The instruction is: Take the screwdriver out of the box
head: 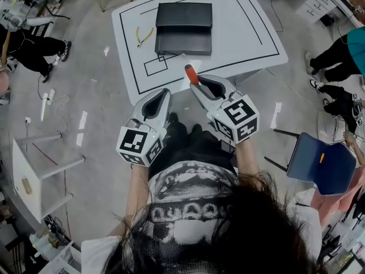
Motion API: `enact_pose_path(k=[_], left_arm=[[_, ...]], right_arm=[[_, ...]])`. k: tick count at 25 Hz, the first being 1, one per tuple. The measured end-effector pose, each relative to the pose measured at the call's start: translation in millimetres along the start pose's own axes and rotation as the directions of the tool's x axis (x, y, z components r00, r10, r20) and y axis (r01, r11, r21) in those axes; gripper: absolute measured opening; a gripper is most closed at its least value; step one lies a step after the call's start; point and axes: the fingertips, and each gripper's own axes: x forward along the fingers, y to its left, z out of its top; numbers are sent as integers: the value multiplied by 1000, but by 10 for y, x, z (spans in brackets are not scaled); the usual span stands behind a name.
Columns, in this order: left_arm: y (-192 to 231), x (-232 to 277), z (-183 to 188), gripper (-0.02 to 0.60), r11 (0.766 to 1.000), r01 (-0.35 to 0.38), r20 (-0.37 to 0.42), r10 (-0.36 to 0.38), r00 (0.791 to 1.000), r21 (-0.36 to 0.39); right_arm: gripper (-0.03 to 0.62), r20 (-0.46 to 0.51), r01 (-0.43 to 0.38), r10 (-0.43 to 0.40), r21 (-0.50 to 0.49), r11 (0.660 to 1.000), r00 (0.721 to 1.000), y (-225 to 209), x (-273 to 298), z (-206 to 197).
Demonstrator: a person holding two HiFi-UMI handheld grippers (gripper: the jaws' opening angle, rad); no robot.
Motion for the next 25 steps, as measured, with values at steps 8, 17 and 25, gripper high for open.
enact_pose_path(k=[8, 17, 25], left_arm=[[26, -200, -20, 0, 1000, 18, 27, -19, 999, 9], [226, -656, -28, 0, 998, 49, 38, -51, 998, 31], [492, -1157, -192, 0, 996, 83, 37, -85, 996, 36]], right_arm=[[94, -8, -7, 7, 0, 1000, 1000, 259, 49, -60], [94, -5, 8, -8, 27, 1000, 1000, 743, 173, -14], [94, -19, 41, -40, 41, 998, 999, 1330, 356, -166]])
